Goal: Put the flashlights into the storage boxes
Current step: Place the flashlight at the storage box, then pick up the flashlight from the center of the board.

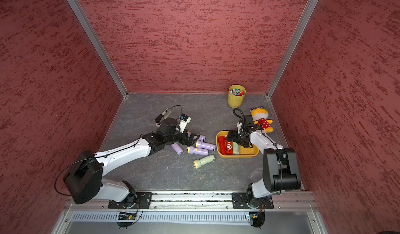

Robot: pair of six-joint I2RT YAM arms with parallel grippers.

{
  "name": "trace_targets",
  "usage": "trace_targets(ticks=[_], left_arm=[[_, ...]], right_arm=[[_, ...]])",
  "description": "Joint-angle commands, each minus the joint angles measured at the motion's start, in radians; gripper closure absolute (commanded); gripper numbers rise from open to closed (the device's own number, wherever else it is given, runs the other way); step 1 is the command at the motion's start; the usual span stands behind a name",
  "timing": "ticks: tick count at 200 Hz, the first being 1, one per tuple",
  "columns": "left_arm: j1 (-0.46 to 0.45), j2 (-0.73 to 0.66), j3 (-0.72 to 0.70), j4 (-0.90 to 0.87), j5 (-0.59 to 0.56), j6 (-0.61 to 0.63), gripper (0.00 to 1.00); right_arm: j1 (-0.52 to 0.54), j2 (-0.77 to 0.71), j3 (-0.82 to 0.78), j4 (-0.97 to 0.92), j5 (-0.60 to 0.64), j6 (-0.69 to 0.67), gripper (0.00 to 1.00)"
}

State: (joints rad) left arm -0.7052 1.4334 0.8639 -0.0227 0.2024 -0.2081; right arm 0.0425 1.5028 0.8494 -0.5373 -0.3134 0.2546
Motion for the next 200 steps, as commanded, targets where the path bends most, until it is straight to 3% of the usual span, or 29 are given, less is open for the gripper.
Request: trace_targets(ticks=[1, 122, 171, 200], left_arm=[[-0.001, -0.002, -0.002, 0.004, -0.001, 0.012, 0.00], [0.037, -0.055, -0.035, 0.004, -0.008, -0.033, 0.00], [0.090, -0.182, -0.092, -0.086, -0.029, -0.117, 0.00], [0.163, -0.301, -0.128, -0.212, -0.047, -0.180, 0.00]], right_arm=[[-0.001, -0.007, -0.006, 0.008, 0.001, 0.005, 0.08], [0.014, -0.084, 0.114, -0.112, 0.173, -0.033, 0.07], [0.113, -0.095, 0.251, -0.137, 0.207, -0.103, 0.15], [0.222, 0.000, 0.392, -0.191, 0.247, -0.119, 0.18]])
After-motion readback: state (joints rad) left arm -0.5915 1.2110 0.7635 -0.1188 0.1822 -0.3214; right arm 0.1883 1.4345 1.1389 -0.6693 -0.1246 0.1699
